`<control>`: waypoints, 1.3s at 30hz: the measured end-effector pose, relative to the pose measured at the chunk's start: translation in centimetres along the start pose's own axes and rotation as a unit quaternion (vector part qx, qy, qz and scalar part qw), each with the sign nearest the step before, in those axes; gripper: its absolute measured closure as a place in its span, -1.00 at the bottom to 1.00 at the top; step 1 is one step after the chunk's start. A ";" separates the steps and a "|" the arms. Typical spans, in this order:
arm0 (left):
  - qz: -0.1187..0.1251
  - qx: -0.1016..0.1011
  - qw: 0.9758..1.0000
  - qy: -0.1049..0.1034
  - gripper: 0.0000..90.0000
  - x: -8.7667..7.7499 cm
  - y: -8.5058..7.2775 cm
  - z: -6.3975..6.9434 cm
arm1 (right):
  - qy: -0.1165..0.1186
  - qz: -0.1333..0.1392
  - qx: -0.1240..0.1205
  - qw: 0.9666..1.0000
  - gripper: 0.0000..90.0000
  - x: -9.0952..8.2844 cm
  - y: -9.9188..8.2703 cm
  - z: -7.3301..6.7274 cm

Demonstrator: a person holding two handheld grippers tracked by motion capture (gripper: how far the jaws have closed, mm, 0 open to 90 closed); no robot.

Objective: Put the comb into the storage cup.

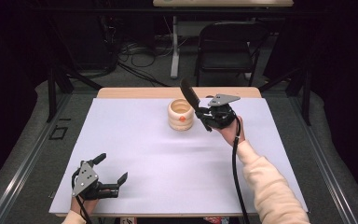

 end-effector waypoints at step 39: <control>0.001 0.000 1.000 0.000 -1.00 0.0 0.0 0.0 | 0.001 0.015 0.004 1.000 0.61 1.2 2.0 0.1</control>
Point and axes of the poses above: each handheld gripper's, and its own axes: x roughly forward along the jaws, y roughly out of its top, z roughly to its right, the point moved 6 cm from there along x, roughly forward along the jaws, and after that the axes turned 5 degrees about x, right-handed, at the moved point
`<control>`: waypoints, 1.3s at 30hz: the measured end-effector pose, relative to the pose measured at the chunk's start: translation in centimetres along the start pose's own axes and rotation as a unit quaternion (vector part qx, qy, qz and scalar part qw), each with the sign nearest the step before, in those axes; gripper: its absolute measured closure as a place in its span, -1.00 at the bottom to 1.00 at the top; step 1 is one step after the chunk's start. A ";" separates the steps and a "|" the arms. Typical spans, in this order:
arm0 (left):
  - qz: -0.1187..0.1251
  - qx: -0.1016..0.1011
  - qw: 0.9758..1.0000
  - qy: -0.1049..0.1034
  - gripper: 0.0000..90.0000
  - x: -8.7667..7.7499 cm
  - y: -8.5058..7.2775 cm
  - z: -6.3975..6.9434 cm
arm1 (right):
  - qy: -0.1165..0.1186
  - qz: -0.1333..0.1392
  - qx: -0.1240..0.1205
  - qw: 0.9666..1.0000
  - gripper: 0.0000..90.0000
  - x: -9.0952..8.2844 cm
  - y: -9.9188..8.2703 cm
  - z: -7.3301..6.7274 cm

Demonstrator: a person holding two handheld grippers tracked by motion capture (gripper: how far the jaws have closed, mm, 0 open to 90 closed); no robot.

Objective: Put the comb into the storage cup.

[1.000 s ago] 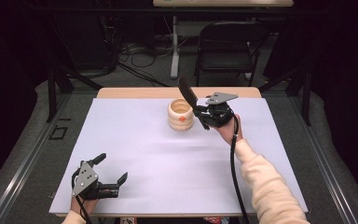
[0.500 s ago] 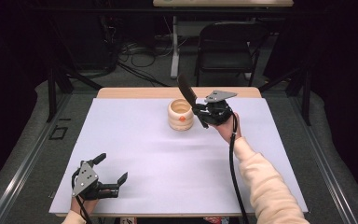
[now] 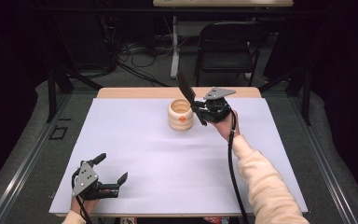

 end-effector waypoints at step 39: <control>0.002 0.002 1.000 0.000 -1.00 -0.1 0.1 0.0 | -0.002 0.015 -0.012 1.000 0.61 0.9 2.7 -0.4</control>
Point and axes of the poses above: each handheld gripper's, and its own axes: x roughly forward along the jaws, y roughly out of its top, z roughly to its right, the point moved 6 cm from there along x, roughly forward along the jaws, and after that the axes turned 5 degrees about x, right-handed, at the moved point
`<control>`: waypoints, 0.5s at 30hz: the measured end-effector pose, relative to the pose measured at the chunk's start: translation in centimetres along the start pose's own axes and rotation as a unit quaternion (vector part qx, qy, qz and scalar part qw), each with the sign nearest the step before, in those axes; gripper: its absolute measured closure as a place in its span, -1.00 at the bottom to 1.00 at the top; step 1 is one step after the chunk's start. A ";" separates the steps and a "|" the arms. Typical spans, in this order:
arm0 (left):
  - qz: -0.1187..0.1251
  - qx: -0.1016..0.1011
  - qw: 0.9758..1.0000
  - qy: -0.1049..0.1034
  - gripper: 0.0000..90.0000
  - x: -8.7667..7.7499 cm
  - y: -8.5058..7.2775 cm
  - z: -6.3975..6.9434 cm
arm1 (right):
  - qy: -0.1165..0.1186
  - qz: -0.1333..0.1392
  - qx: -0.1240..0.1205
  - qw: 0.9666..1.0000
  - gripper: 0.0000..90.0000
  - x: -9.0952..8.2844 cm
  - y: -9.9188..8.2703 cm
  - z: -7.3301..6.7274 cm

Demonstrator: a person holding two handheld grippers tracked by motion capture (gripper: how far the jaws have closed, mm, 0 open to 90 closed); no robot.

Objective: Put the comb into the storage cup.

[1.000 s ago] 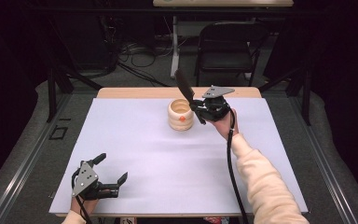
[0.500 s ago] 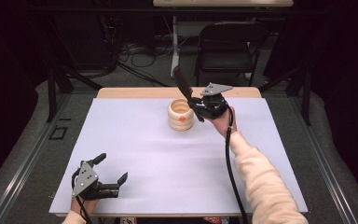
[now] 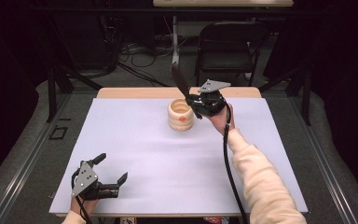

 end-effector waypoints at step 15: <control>0.000 -0.003 1.000 -0.001 -1.00 0.1 0.0 0.0 | 0.003 -0.001 -0.008 1.000 0.61 0.6 0.6 -0.3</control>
Point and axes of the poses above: each handheld gripper's, and its own axes: x roughly forward along the jaws, y roughly out of its top, z roughly to its right, the point moved 6 cm from there along x, roughly forward along the jaws, and after that the axes turned 5 degrees about x, right-handed, at the moved point
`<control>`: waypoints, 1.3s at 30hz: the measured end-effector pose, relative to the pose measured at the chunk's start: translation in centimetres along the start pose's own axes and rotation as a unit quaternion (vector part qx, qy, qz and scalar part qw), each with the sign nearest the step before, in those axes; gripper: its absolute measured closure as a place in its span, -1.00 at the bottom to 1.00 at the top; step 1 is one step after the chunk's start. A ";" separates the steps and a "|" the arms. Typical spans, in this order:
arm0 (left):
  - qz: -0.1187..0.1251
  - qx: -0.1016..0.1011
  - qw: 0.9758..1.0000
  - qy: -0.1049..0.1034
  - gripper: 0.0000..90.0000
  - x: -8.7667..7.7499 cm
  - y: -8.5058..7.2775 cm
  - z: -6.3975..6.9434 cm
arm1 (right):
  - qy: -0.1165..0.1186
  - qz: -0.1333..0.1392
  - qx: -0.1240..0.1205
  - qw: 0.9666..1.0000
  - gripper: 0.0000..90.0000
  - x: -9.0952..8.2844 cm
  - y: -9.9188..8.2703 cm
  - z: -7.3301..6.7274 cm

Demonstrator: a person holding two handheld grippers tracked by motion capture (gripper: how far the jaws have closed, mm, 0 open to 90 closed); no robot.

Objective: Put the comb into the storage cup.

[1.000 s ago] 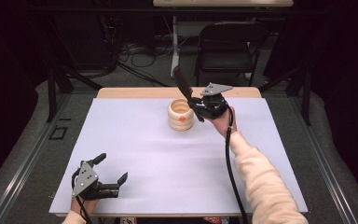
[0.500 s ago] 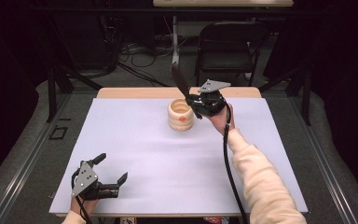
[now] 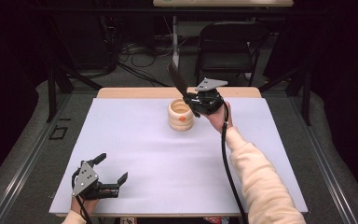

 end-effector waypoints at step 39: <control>0.001 0.000 1.000 0.000 -1.00 0.0 0.0 0.0 | 0.000 0.009 -0.005 1.000 0.61 2.2 2.4 -0.6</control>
Point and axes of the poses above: each handheld gripper's, and its own axes: x roughly forward along the jaws, y roughly out of its top, z roughly to its right, the point moved 6 cm from there along x, roughly forward along the jaws, and after that the axes turned 5 degrees about x, right-handed, at the moved point
